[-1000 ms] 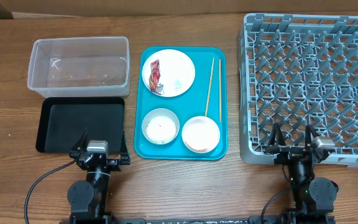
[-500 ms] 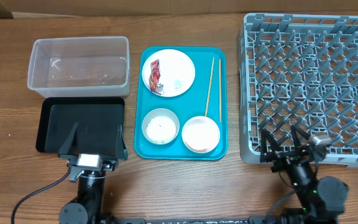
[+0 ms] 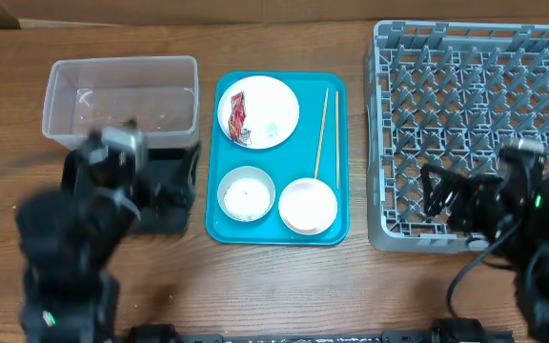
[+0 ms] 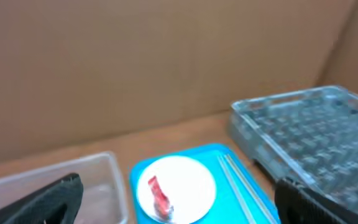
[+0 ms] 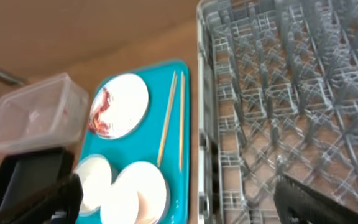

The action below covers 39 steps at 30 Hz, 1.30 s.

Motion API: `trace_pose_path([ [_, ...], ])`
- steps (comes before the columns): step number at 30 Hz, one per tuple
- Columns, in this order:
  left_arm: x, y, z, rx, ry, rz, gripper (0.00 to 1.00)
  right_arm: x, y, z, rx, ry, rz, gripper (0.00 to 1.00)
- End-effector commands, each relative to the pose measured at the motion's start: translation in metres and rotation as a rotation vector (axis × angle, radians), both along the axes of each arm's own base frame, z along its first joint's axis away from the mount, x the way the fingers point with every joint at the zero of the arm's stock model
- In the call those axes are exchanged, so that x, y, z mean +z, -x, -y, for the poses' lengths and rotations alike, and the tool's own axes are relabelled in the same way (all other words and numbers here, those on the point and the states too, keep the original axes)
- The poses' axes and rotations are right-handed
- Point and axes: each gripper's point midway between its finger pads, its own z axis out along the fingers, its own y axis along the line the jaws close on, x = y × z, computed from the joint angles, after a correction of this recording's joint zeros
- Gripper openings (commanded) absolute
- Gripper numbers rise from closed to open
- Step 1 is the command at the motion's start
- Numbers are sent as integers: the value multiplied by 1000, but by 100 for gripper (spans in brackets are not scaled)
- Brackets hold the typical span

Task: Sort waste into correct bins and load items into the dishwasher
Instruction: 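Reach the left gripper to the white paper cup and grasp it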

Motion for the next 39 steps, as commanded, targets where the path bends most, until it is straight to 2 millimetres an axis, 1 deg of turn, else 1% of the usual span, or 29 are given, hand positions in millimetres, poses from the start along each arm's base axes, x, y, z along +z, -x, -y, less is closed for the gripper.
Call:
trace_pose_path([
  [1, 21, -11, 30, -193, 60, -167, 100, 21, -14, -3, 18, -6, -48, 100],
  [2, 21, -19, 33, -213, 81, -263, 100, 18, -13, -15, 72, -56, -108, 100],
  [4, 21, -25, 37, -239, 109, -327, 100, 13, -12, -29, 135, -113, -154, 100],
  [5, 19, -27, 42, -263, 152, -375, 100, 10, -14, -35, 166, -142, -175, 100],
  [9, 8, -34, 55, -327, 290, -512, 100, 3, -19, -37, 174, -157, -209, 100],
  [11, 2, -35, 62, -374, 325, -556, 100, 2, -20, -37, 174, -157, -210, 100],
  [12, -3, -36, 66, -389, 331, -580, 98, 3, -21, -37, 174, -157, -208, 100],
  [13, -13, -36, 73, -398, 322, -620, 97, 3, -21, -37, 173, -158, -207, 100],
  [14, -22, -35, 79, -401, 298, -652, 100, 3, -21, -37, 172, -159, -206, 100],
  [17, -66, -32, 97, -309, 118, -762, 100, 3, -21, -37, 172, -160, -207, 100],
  [19, -86, -30, 111, -271, -10, -781, 100, 3, -21, -37, 172, -160, -207, 100],
  [20, -93, -27, 125, -274, -79, -773, 100, 3, -21, -37, 172, -160, -207, 100],
  [22, -98, -23, 145, -309, -128, -755, 100, 3, -21, -37, 172, -160, -208, 100],
  [24, -98, -19, 163, -354, -141, -739, 100, 2, -21, -37, 171, -160, -211, 100],
  [26, -106, -16, 174, -367, -172, -744, 83, 2, -21, -37, 171, -160, -212, 100],
  [27, -124, -18, 173, -286, -220, -793, 75, 2, -21, -37, 171, -160, -212, 100],
  [28, -147, -18, 172, -217, -272, -849, 70, 2, -20, -37, 171, -160, -212, 100],
  [30, -172, -14, 175, -202, -319, -912, 65, 1, -20, -37, 171, -161, -218, 100],
  [32, -199, -11, 179, -184, -340, -988, 63, 0, -18, -37, 170, -161, -227, 100],
  [34, -225, -10, 179, -161, -361, -1056, 57, -2, -16, -37, 169, -162, -237, 100],
  [37, -260, -6, 178, -141, -395, -1154, 49, -3, -15, -37, 168, -162, -245, 100],
  [39, -277, -4, 177, -133, -420, -1195, 48, -4, -14, -37, 166, -160, -250, 100],
])
